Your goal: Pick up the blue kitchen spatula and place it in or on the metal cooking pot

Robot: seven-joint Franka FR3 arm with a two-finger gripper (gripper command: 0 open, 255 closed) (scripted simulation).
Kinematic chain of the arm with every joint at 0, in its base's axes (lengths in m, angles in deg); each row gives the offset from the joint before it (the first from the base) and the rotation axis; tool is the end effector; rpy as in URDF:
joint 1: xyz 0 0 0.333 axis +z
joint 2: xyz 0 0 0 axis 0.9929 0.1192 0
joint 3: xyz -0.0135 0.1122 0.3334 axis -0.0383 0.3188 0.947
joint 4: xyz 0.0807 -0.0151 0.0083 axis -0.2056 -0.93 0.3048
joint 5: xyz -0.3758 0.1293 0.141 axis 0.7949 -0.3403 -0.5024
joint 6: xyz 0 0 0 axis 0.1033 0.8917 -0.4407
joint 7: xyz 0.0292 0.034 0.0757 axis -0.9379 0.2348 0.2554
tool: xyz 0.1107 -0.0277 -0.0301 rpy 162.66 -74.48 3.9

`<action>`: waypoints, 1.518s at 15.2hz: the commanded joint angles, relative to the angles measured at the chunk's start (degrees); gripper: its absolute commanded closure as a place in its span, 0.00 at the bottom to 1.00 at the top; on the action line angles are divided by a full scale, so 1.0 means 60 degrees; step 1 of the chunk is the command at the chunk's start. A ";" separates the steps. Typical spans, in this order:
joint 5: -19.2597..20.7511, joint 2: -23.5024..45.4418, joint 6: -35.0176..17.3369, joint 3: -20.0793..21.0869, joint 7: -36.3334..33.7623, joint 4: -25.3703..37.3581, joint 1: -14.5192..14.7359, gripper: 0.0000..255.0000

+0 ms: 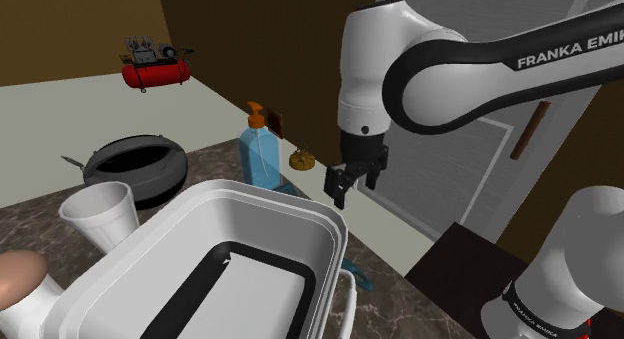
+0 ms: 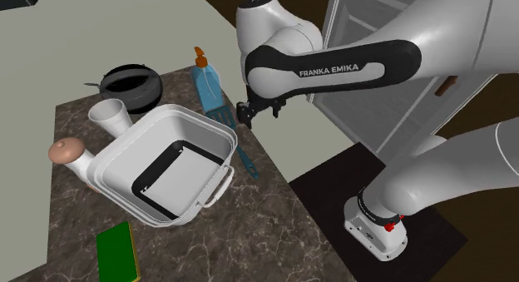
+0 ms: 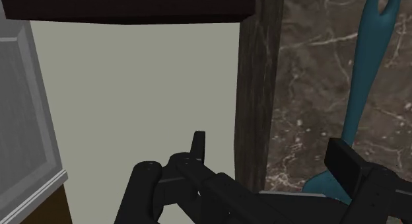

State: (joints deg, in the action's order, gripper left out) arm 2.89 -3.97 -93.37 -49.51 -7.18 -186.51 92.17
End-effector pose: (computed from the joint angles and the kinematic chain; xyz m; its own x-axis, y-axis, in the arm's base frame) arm 0.3720 0.2472 0.4794 0.9986 -0.0496 -0.0168 -0.0488 -0.9978 0.0459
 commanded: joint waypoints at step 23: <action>0.0472 0.2695 -0.2161 0.1017 -0.1646 0.0686 0.0463 1.00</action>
State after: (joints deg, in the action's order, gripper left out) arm 5.78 11.97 -106.36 -44.07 -16.97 -182.24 94.42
